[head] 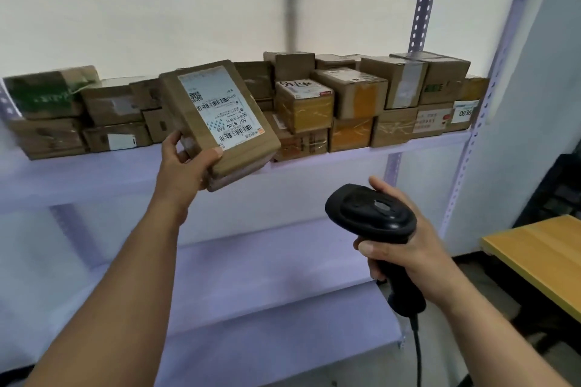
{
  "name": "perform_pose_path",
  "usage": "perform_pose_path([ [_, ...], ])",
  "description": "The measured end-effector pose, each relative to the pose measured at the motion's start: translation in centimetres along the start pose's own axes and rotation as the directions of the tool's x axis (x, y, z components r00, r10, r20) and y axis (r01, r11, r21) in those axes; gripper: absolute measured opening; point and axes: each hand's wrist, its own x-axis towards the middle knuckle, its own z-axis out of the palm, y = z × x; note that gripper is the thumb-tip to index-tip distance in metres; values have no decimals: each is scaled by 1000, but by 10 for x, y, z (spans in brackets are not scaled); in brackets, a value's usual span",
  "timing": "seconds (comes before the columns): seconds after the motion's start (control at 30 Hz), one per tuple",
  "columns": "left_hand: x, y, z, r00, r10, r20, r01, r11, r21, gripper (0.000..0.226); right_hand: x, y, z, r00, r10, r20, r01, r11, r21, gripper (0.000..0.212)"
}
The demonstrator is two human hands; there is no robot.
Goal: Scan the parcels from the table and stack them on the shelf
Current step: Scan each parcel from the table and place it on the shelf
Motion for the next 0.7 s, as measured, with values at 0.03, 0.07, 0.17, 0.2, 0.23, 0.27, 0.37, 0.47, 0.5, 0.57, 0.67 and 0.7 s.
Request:
perform_pose_path([
  [0.03, 10, -1, -1, 1000, -19, -8, 19, 1000, 12, 78, 3, 1, 3, 1000, 2, 6, -2, 1000, -1, 90],
  [0.07, 20, -2, -1, 999, -32, -14, 33, 999, 30, 73, 6, 2, 5, 1000, 3, 7, -3, 1000, -2, 90],
  [0.17, 44, -8, 2, 996, -88, -11, 89, 992, 94, 62, 13, 3, 8, 1000, 2, -9, -2, 1000, -9, 90],
  [0.2, 51, -10, 4, 995, -101, -8, 101, 988, 115, 57, 14, 3, 8, 1000, 0, -17, 0, 1000, -9, 90],
  [0.23, 57, -12, 6, 994, -106, -12, 106, 984, 140, 52, 15, 4, 8, 1000, -1, -26, 1, 1000, -9, 90],
  [0.27, 61, -14, 9, 995, -99, -23, 101, 981, 168, 49, 15, 4, 8, 999, -1, -37, 1, 1000, -11, 90],
  [0.37, 71, -16, 17, 999, -25, -39, 35, 962, 271, 54, 15, 4, 7, 998, -1, -68, -1, 1000, -19, 90],
  [0.47, 73, -21, 26, 999, 6, 43, -19, 944, 329, 72, 15, 6, 5, 997, -1, -78, -1, 1000, -30, 91],
  [0.5, 72, -23, 27, 997, 0, 71, -24, 939, 342, 81, 16, 6, 4, 997, 2, -79, -5, 1000, -27, 91],
  [0.57, 73, -31, 26, 996, 2, 92, -35, 934, 356, 97, 16, 8, 1, 996, 9, -84, -11, 1000, -29, 92],
  [0.67, 77, -40, 25, 997, 11, 79, -37, 938, 344, 97, 18, 11, 0, 996, 11, -86, -13, 1000, -22, 91],
  [0.7, 76, -41, 25, 997, 12, 77, -38, 941, 337, 95, 17, 12, -1, 996, 14, -89, -15, 1000, -11, 91],
])
